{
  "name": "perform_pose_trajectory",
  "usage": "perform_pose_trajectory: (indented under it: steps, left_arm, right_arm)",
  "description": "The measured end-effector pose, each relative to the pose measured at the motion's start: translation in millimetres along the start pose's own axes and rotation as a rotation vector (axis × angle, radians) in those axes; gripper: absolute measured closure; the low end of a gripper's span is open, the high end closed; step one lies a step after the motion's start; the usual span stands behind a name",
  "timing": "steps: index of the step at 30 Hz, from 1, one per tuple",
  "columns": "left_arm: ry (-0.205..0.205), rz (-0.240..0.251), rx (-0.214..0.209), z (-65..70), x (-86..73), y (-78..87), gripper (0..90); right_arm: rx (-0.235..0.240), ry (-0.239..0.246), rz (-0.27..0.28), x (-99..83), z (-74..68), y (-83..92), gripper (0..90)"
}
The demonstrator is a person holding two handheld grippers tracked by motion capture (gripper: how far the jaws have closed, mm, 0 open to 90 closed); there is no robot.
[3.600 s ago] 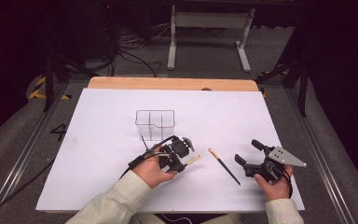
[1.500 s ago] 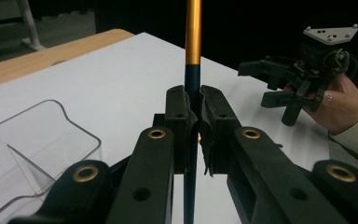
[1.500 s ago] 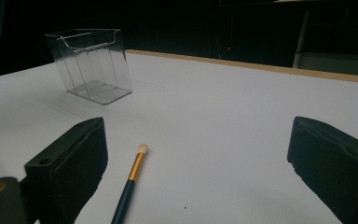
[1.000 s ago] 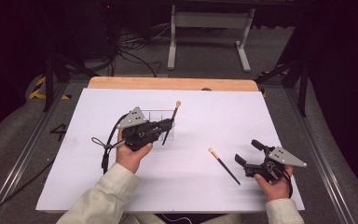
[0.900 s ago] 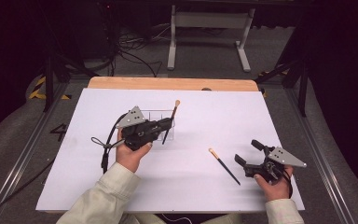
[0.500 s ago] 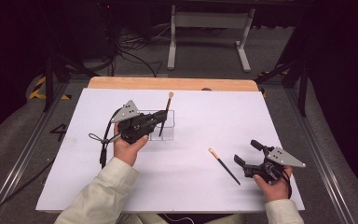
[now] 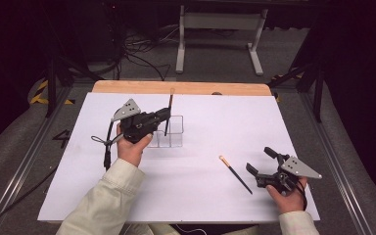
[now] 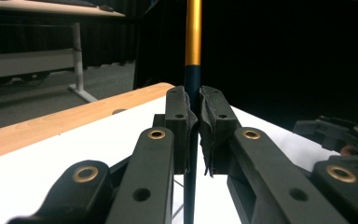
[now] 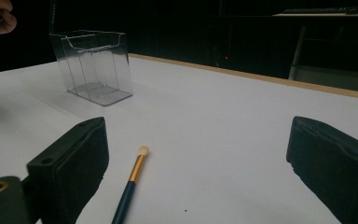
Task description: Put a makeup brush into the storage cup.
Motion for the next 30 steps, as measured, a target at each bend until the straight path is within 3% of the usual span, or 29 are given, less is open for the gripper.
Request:
perform_pose_trajectory:
  steps: [22, 30]
  left_arm:
    - [-0.064, 0.066, 0.045, -17.2, -6.4, -8.0, 82.4]
    - [-0.079, 0.063, 0.056, -23.4, -12.0, -7.2, 82.3]
  right_arm:
    - [-0.002, 0.015, 0.027, 0.8, -1.2, 2.5, 6.3]
    - [0.000, 0.015, 0.029, 0.9, -1.2, 2.6, 6.3]
Point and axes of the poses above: each handheld gripper's, and its own axes: y roughly backward along the jaws, x roughly out of its top, z roughly to its right, the point moved 5 cm from there along -y, roughly forward along the jaws, and after that the axes turned 15 degrees about z, right-handed, at the moved point
